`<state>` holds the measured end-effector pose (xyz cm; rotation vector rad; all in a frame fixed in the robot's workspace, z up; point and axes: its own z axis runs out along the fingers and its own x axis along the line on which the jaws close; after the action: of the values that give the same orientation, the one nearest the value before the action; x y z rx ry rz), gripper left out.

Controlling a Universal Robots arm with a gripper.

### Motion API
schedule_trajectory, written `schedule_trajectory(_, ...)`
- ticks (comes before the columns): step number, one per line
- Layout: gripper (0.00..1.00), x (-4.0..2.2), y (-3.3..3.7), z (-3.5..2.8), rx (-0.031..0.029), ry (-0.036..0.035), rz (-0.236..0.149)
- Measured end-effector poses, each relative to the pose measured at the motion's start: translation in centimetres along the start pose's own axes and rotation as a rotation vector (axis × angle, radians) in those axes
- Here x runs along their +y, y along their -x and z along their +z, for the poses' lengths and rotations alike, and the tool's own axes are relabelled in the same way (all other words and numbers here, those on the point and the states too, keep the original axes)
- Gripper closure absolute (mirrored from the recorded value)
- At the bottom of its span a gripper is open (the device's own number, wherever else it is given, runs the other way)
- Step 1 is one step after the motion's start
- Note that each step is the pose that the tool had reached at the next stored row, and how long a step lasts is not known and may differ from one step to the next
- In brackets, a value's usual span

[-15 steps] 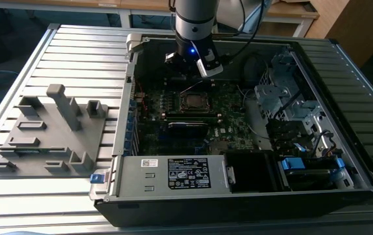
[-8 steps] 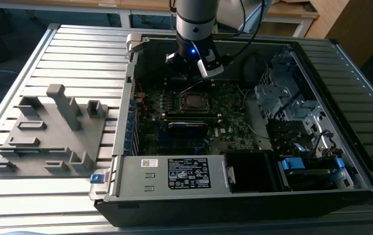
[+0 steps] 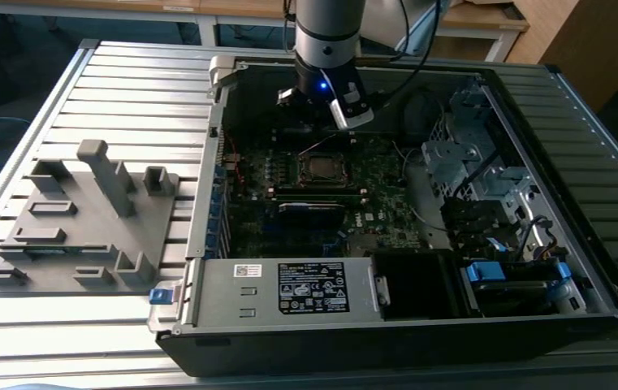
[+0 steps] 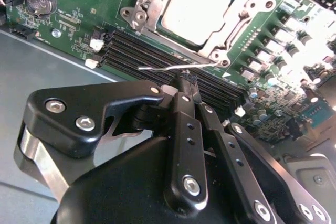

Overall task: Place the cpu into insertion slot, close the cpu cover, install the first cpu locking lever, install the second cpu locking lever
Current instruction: 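Install the first cpu locking lever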

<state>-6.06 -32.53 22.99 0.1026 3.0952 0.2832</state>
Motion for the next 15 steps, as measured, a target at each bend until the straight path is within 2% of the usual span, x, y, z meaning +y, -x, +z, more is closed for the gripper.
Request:
schedule_trajectory(8, 0.89, -0.03, 0.11, 0.2, 0.0001, 0.0004, 0.0)
schedule_trajectory(15, 0.89, -0.05, 0.11, 0.34, 0.0006, 0.0109, 0.0)
